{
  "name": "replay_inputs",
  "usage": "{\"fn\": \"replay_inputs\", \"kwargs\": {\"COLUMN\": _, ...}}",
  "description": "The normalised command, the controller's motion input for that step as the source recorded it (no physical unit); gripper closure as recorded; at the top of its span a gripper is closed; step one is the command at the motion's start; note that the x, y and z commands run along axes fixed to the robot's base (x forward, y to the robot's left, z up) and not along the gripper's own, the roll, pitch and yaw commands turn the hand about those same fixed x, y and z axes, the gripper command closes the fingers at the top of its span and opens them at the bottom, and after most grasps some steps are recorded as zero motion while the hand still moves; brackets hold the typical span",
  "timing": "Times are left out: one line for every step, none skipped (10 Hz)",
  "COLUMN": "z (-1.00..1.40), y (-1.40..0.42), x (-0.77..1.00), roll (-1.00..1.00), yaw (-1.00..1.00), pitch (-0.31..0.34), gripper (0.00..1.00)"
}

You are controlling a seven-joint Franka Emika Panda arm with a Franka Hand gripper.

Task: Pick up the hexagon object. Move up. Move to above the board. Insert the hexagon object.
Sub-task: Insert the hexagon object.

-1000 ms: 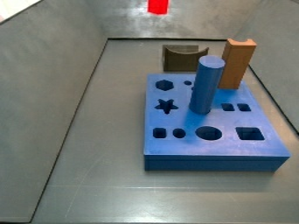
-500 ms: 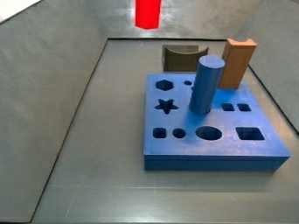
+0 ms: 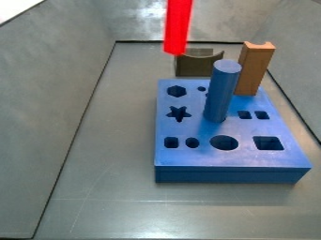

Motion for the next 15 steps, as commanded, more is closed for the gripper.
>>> {"fn": "replay_inputs", "kwargs": {"z": -1.0, "y": 0.37, "x": 0.51, "roll": 0.0, "yaw": 0.0, "pitch": 0.0, "gripper": 1.0}}
{"fn": "replay_inputs", "kwargs": {"z": -1.0, "y": 0.29, "x": 0.47, "roll": 0.0, "yaw": 0.0, "pitch": 0.0, "gripper": 1.0}}
{"fn": "replay_inputs", "kwargs": {"z": -1.0, "y": 0.16, "x": 0.33, "roll": 0.0, "yaw": 0.0, "pitch": -0.036, "gripper": 1.0}}
{"fn": "replay_inputs", "kwargs": {"z": -1.0, "y": 0.0, "x": 0.05, "roll": 0.01, "yaw": 0.0, "pitch": -0.06, "gripper": 1.0}}
{"fn": "replay_inputs", "kwargs": {"z": -0.51, "y": 0.0, "x": -0.16, "roll": 0.16, "yaw": 0.0, "pitch": 0.0, "gripper": 1.0}}
{"fn": "replay_inputs", "kwargs": {"z": -0.32, "y": 0.0, "x": -0.18, "roll": 0.11, "yaw": 0.0, "pitch": 0.0, "gripper": 1.0}}
{"fn": "replay_inputs", "kwargs": {"z": -0.53, "y": 0.01, "x": -0.19, "roll": 0.0, "yaw": 0.0, "pitch": -0.023, "gripper": 1.0}}
{"fn": "replay_inputs", "kwargs": {"z": -0.56, "y": 0.0, "x": -0.11, "roll": -0.03, "yaw": 0.04, "pitch": -0.116, "gripper": 1.0}}
{"fn": "replay_inputs", "kwargs": {"z": -0.46, "y": -0.03, "x": 0.0, "roll": 0.0, "yaw": 0.08, "pitch": -0.079, "gripper": 1.0}}
{"fn": "replay_inputs", "kwargs": {"z": -0.41, "y": -0.03, "x": 0.0, "roll": 0.0, "yaw": 0.09, "pitch": -0.033, "gripper": 1.0}}
{"fn": "replay_inputs", "kwargs": {"z": -0.44, "y": 0.0, "x": 0.0, "roll": 0.05, "yaw": 0.15, "pitch": -0.014, "gripper": 1.0}}
{"fn": "replay_inputs", "kwargs": {"z": -0.64, "y": 0.0, "x": 0.0, "roll": 0.09, "yaw": 0.26, "pitch": -0.081, "gripper": 1.0}}
{"fn": "replay_inputs", "kwargs": {"z": -0.89, "y": -0.06, "x": -0.02, "roll": 0.17, "yaw": 0.26, "pitch": -0.109, "gripper": 1.0}}
{"fn": "replay_inputs", "kwargs": {"z": -0.96, "y": -0.12, "x": -0.02, "roll": 0.16, "yaw": 0.25, "pitch": -0.083, "gripper": 1.0}}
{"fn": "replay_inputs", "kwargs": {"z": -1.0, "y": -0.2, "x": 0.0, "roll": 0.16, "yaw": 0.21, "pitch": -0.056, "gripper": 1.0}}
